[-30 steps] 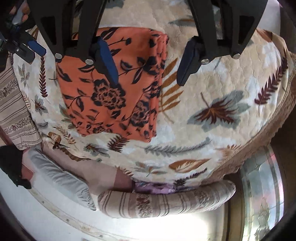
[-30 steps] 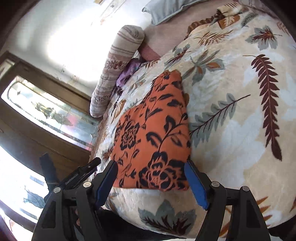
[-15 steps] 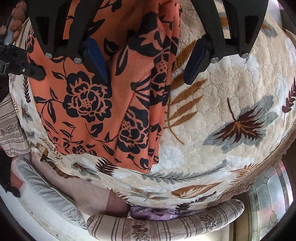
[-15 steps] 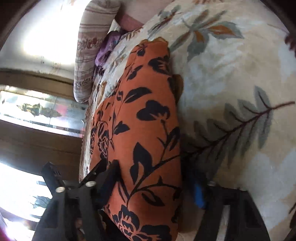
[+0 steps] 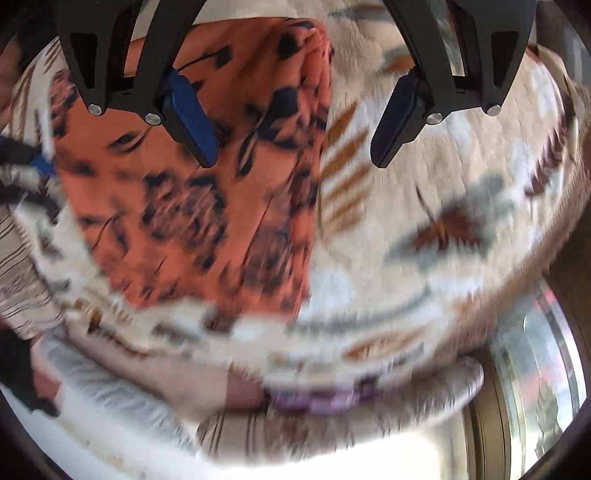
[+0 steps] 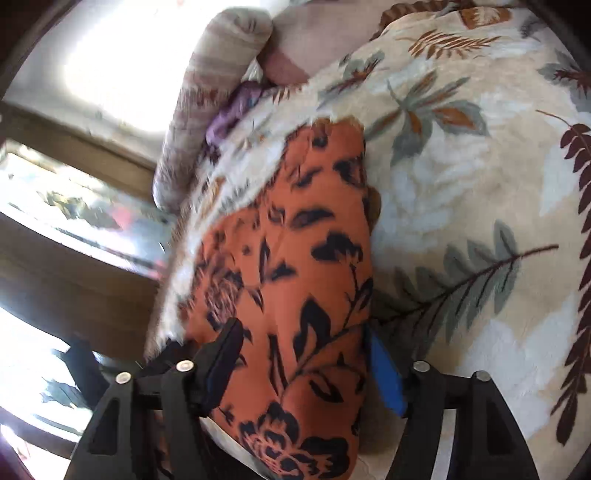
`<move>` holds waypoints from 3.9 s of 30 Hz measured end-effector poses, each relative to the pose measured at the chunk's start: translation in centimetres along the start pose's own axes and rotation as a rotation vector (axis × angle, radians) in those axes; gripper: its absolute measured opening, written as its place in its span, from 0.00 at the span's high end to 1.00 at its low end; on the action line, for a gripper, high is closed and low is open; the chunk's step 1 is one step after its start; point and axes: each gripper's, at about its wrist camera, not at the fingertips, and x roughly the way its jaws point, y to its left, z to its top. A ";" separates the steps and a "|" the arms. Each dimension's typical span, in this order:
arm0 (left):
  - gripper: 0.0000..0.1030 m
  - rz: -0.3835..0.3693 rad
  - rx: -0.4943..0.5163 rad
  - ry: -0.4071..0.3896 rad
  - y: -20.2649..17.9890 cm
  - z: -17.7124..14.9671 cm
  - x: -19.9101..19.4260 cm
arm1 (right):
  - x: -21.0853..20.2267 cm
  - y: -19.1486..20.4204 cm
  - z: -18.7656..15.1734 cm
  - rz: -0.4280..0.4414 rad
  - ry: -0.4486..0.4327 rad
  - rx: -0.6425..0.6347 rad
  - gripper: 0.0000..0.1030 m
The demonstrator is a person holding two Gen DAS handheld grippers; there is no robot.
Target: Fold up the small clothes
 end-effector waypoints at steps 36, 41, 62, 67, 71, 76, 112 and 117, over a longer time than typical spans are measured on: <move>0.14 0.061 -0.085 0.050 3.7 -0.8 -1.9 | -4.3 4.1 -7.2 0.090 0.020 -0.119 0.27; 0.14 0.023 -0.112 0.026 4.5 -0.5 -2.7 | -3.9 5.6 -5.5 0.114 0.025 -0.150 0.27; 0.13 0.043 -0.075 0.059 3.8 7.7 5.0 | 4.7 -0.6 4.2 -0.069 0.101 -0.010 0.60; 0.14 0.013 -0.063 -0.055 3.7 5.9 -1.5 | 0.4 0.8 2.6 -0.060 0.023 -0.049 0.33; 0.14 0.020 -0.067 -0.006 3.9 1.8 -2.4 | -3.4 2.0 -0.6 -0.018 -0.013 -0.075 0.33; 0.13 0.022 -0.169 0.036 5.6 -0.5 -1.4 | -3.8 2.3 -4.8 -0.003 0.032 -0.078 0.26; 0.14 -0.265 -0.182 0.071 3.8 4.1 1.9 | 1.9 -1.4 1.7 0.047 0.086 0.030 0.26; 0.14 -0.233 -0.154 0.092 3.2 4.0 3.3 | 4.6 -0.7 1.8 0.036 0.118 -0.033 0.29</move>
